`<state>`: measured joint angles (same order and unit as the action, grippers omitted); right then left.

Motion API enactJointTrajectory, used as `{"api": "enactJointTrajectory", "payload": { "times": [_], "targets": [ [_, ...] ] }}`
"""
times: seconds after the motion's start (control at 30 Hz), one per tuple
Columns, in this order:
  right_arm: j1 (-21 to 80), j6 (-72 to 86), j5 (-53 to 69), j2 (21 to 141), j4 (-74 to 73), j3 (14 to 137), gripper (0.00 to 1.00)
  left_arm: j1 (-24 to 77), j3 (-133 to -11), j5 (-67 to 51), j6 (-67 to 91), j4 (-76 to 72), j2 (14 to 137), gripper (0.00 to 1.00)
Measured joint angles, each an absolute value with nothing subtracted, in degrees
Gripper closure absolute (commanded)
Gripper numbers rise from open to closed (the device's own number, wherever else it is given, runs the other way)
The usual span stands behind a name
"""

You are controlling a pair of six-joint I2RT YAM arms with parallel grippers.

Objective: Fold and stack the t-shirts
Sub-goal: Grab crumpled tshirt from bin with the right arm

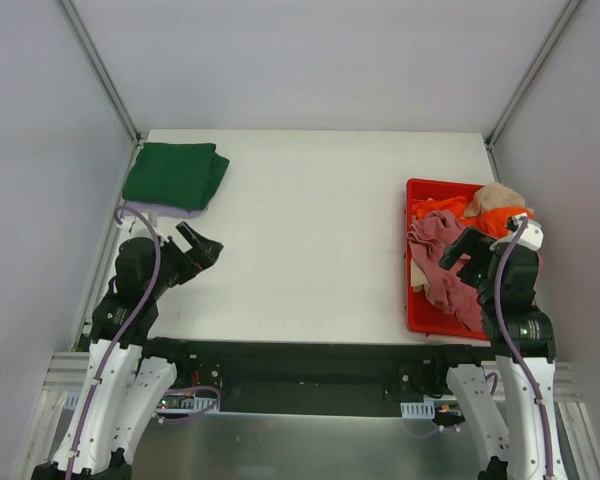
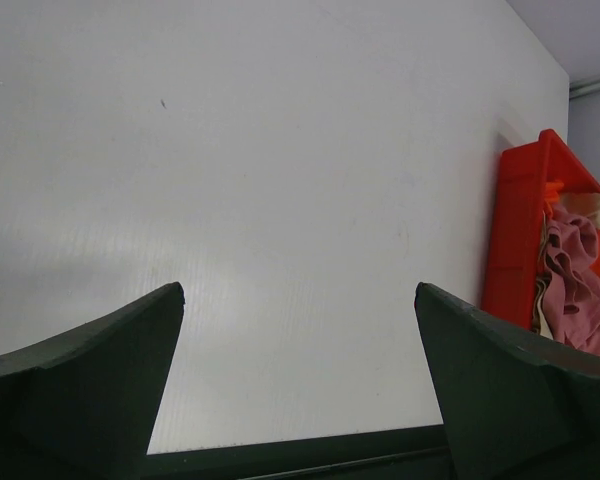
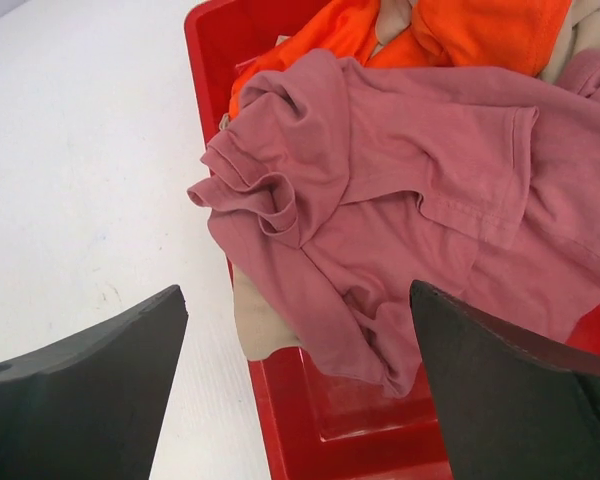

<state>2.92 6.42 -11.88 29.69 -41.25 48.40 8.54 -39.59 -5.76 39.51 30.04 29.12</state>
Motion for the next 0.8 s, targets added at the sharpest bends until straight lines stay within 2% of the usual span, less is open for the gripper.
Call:
{"api": "enactJointTrajectory", "payload": {
  "times": [0.3, 0.4, 0.57, 0.6, 0.7, 0.8],
  "targets": [
    [2.92, 5.30, -8.49, 29.08, -34.44, 44.77, 0.04, 8.54, -39.16, -5.76, 39.97, 30.00, 29.28, 0.01],
    [2.92, 5.04, -8.32, 35.79, -33.54, 46.46, 0.04, 8.54, -38.83, -5.98, 40.01, 29.93, 29.91, 0.01],
    [2.92, 4.86, -9.65, 54.81, -31.20, 51.79, 0.04, 8.54, -38.04, -7.33, 40.01, 29.54, 29.52, 0.01],
    [2.92, 4.86, -10.37, 59.18, -30.37, 52.53, 0.01, 8.54, -37.78, -7.51, 40.01, 29.36, 29.19, 0.01],
    [2.85, 4.84, -12.56, 67.55, -29.36, 53.34, 0.12, 8.54, -37.23, -8.05, 40.01, 29.08, 28.03, 0.01],
    [2.66, 4.01, -13.30, 73.80, -28.18, 53.80, 0.39, 8.54, -36.93, -8.69, 40.01, 28.77, 27.18, 0.01]
  ]
}}
